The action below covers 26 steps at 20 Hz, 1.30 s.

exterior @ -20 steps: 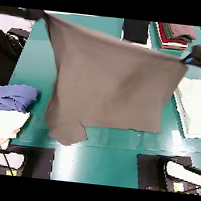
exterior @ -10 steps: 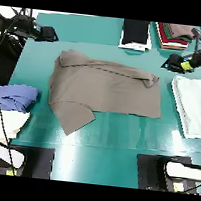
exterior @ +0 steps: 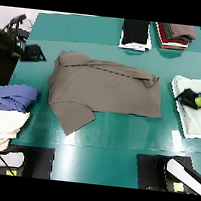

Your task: Fold the shirts.

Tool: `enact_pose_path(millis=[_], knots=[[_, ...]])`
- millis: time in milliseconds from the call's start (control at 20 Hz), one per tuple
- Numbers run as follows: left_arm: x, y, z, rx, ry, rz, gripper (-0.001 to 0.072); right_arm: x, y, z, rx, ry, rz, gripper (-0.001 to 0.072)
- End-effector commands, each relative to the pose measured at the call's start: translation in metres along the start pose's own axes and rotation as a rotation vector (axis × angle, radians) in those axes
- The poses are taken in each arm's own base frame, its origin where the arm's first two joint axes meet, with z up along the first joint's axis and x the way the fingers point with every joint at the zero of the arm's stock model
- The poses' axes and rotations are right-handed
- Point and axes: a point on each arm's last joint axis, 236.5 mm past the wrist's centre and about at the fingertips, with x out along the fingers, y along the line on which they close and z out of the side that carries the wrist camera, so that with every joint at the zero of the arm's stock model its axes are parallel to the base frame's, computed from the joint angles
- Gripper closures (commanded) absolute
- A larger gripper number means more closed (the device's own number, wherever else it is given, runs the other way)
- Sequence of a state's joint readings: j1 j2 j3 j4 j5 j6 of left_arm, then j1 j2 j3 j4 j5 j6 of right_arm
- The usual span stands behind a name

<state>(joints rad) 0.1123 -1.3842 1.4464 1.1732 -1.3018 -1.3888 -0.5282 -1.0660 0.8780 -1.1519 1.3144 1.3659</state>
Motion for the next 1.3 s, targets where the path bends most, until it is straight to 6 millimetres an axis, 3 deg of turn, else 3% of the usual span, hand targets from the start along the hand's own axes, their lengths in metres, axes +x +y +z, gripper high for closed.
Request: enact_pose_path(millis=[0, 100, 250, 350, 400, 550, 650, 750, 850, 1100, 1250], knots=[[0.010, 0.004, -0.062, -0.036, 0.050, 0.007, 0.0225, 0.030, -0.024, -0.049, 0.112, 0.095, 0.039, 0.0277], [0.017, 0.004, -0.094, -0.057, 0.091, 0.006, 0.0225, 0.047, -0.022, -0.058, 0.149, 0.132, 0.075, 0.0277], [0.024, 0.005, -0.122, -0.075, 0.127, 0.005, 0.0225, 0.063, -0.007, -0.051, 0.203, 0.134, 0.172, 0.0281], [0.025, 0.005, -0.125, -0.077, 0.131, 0.005, 0.0225, 0.074, -0.002, -0.052, 0.185, 0.157, 0.171, 0.0288], [0.025, 0.005, -0.125, -0.077, 0.128, 0.005, 0.0225, 0.080, 0.002, -0.054, 0.164, 0.172, 0.165, 0.0332], [0.025, 0.006, -0.125, -0.077, 0.129, 0.005, 0.0225, 0.098, 0.017, -0.058, 0.093, 0.205, 0.151, 0.0338], [0.025, 0.006, -0.124, -0.076, 0.128, 0.008, 0.0225, 0.105, 0.028, -0.057, 0.038, 0.214, 0.144, 0.0520], [0.026, 0.013, -0.122, -0.066, 0.118, 0.035, 0.0224, 0.103, 0.040, -0.048, -0.013, 0.189, 0.142, 0.0700], [0.031, 0.020, -0.130, -0.072, 0.131, 0.057, 0.0224, 0.095, 0.051, -0.037, -0.061, 0.160, 0.146, 0.0698], [0.066, 0.026, -0.180, -0.145, 0.216, 0.039, 0.0223, 0.082, 0.065, -0.029, -0.149, 0.112, 0.128, 0.0699], [0.086, 0.022, -0.185, -0.222, 0.176, -0.001, 0.0224, 0.083, 0.066, -0.033, -0.149, 0.126, 0.131, 0.0699]])
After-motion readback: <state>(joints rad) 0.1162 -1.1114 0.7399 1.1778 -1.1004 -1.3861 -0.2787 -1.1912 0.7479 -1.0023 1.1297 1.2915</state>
